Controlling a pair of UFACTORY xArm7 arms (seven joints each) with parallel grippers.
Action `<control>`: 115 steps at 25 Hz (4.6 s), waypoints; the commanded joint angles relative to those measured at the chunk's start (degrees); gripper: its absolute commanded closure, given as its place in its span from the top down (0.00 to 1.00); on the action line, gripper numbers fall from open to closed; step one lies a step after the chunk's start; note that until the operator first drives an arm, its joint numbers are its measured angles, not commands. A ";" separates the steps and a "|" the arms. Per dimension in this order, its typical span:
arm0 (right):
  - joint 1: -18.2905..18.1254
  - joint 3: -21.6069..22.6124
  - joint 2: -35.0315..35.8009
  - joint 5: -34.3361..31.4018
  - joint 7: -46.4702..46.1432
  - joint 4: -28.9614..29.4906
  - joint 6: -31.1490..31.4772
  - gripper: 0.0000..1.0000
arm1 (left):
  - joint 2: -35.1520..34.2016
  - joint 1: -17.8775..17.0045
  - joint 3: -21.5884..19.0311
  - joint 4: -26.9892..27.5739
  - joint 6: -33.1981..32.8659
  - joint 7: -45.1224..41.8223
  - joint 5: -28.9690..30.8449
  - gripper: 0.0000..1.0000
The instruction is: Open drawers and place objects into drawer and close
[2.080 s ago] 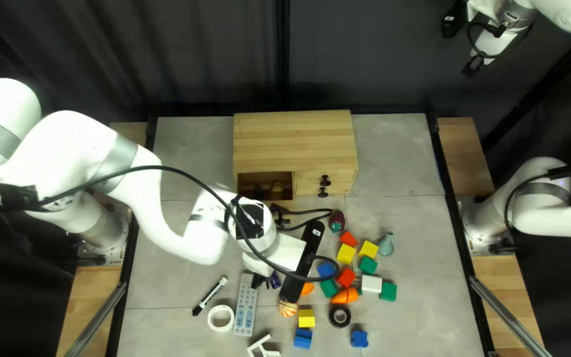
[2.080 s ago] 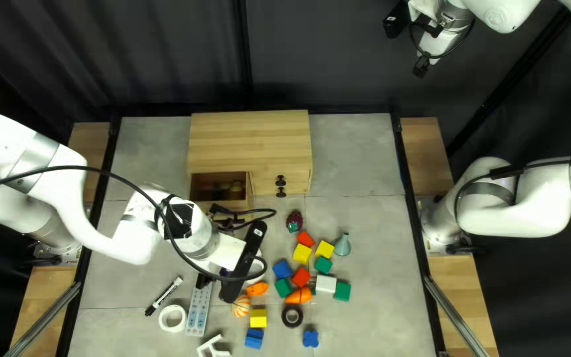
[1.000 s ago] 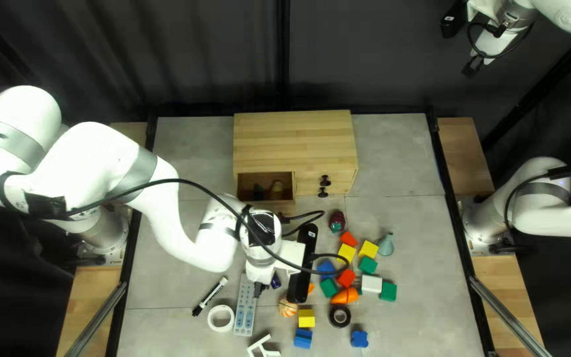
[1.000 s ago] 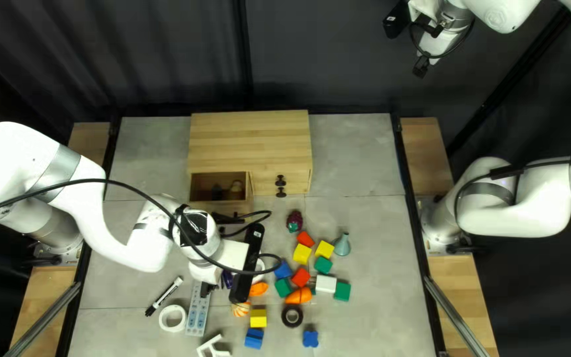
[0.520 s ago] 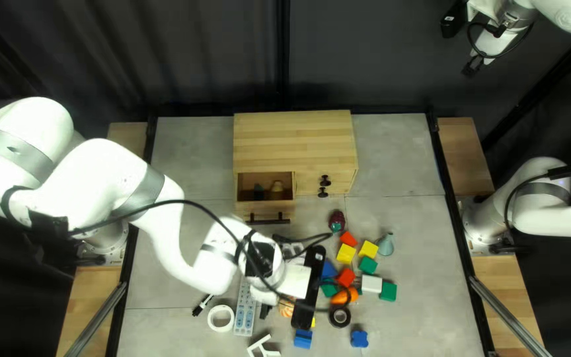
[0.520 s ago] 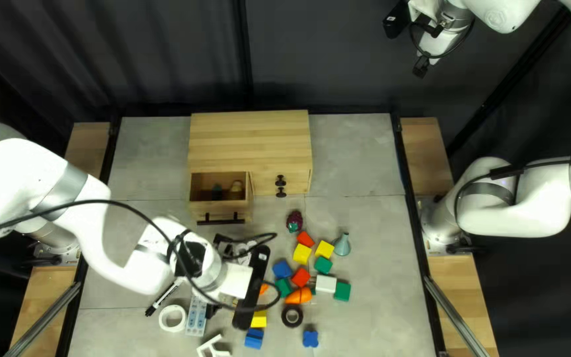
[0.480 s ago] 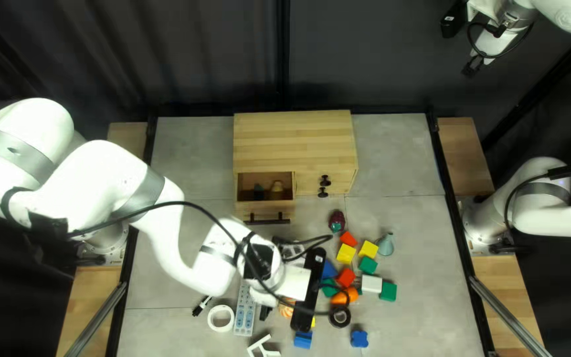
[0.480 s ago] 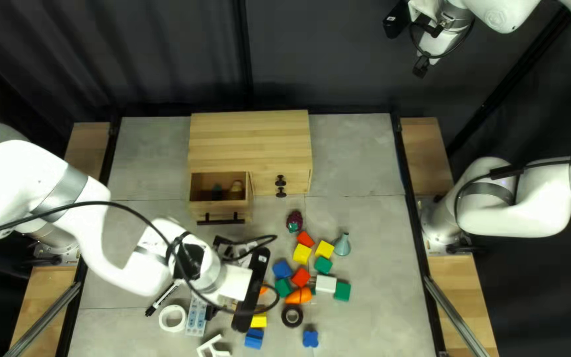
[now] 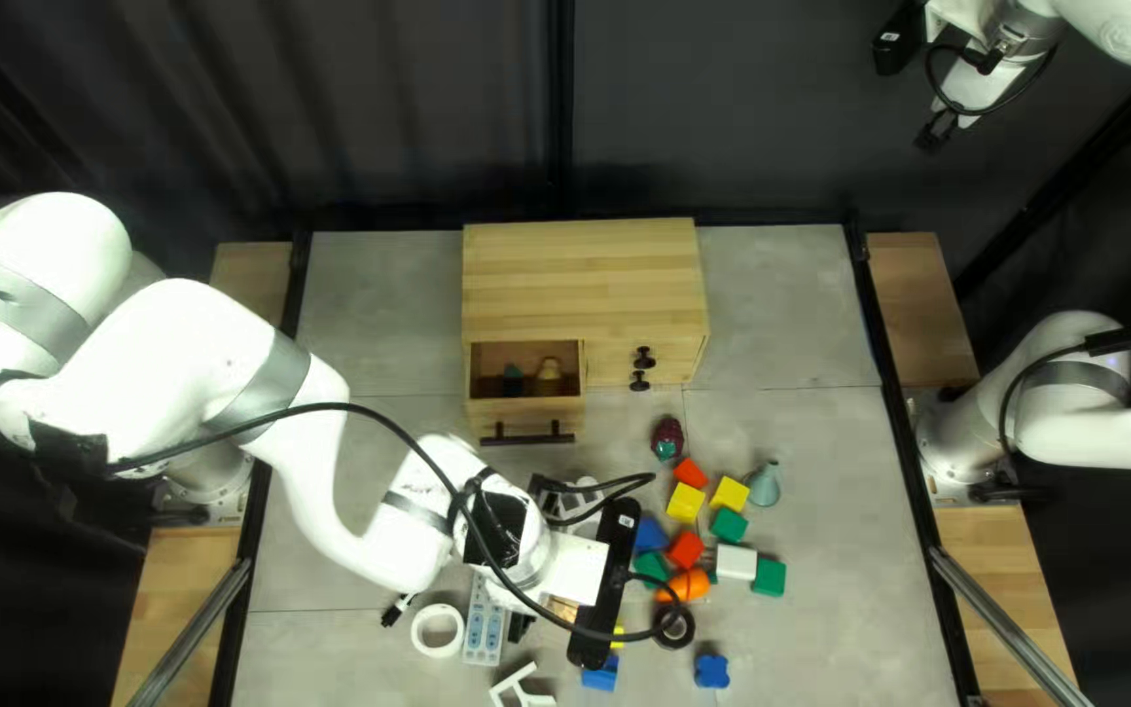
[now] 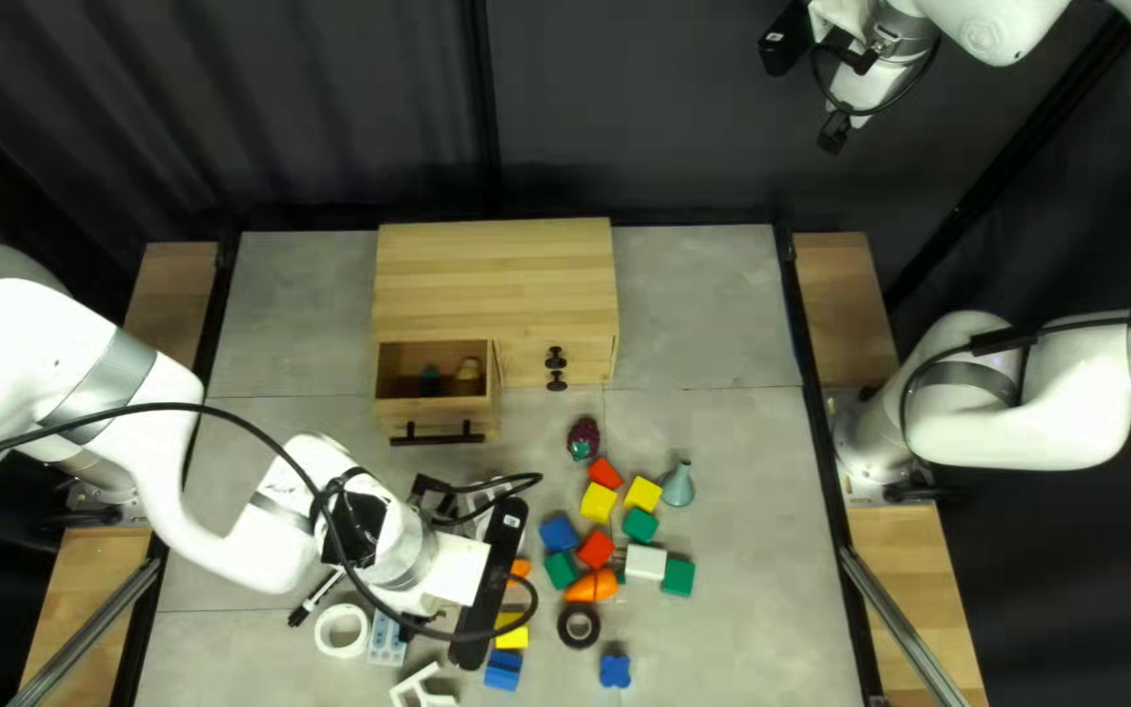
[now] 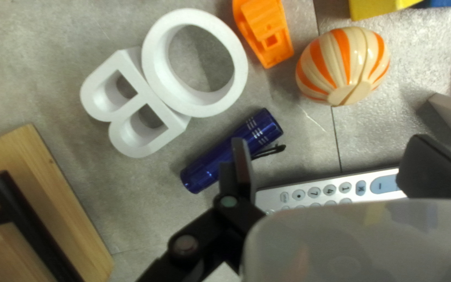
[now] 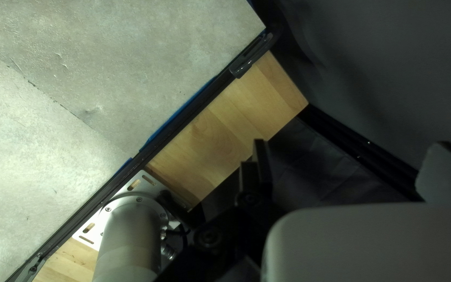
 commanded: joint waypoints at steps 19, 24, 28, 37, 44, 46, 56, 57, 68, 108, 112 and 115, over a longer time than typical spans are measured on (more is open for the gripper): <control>0.00 0.00 0.00 0.00 0.00 0.00 0.00 1.00 | 5.04 -2.29 -1.54 5.05 -2.20 9.31 7.60 1.00; 0.00 0.00 0.00 0.00 0.00 0.00 0.00 1.00 | 4.37 -2.71 -1.19 3.35 -3.76 11.58 10.72 1.00; 0.00 0.00 0.00 0.00 0.00 0.00 0.00 1.00 | 3.48 -3.15 -0.94 1.18 -6.11 11.89 12.95 1.00; 0.00 0.00 0.00 0.00 0.00 0.00 0.00 1.00 | 3.43 -3.65 0.55 -2.52 -11.36 12.30 17.90 1.00; 0.00 0.00 0.00 0.00 0.00 0.00 0.00 1.00 | 6.48 -3.00 0.80 0.35 -10.42 14.06 18.07 1.00; 0.00 0.00 0.00 0.00 0.00 0.00 0.00 1.00 | 7.52 -2.54 0.37 1.85 -9.63 15.00 17.27 1.00; 0.00 0.00 0.00 0.00 0.00 0.00 0.00 1.00 | 10.56 -1.34 -0.60 5.87 -7.54 17.25 15.23 1.00; 0.00 0.00 0.00 0.00 0.00 0.00 0.00 1.00 | 10.70 -1.30 -0.72 6.04 -7.41 17.33 15.06 1.00; 0.00 0.00 0.00 0.00 0.00 0.00 0.00 1.00 | 8.92 -2.24 -0.71 4.59 -6.92 15.73 15.35 0.00; 0.00 0.00 0.00 0.00 0.00 0.00 0.00 1.00 | -21.25 8.00 10.53 -2.05 21.11 10.71 11.30 0.00; 0.00 0.00 0.00 0.00 0.00 0.00 0.00 1.00 | -21.12 8.83 11.22 -2.20 20.71 9.28 11.86 0.82; 0.00 0.00 0.00 0.00 0.00 0.00 0.00 1.00 | -21.51 9.34 11.66 -2.95 20.57 8.36 11.93 1.00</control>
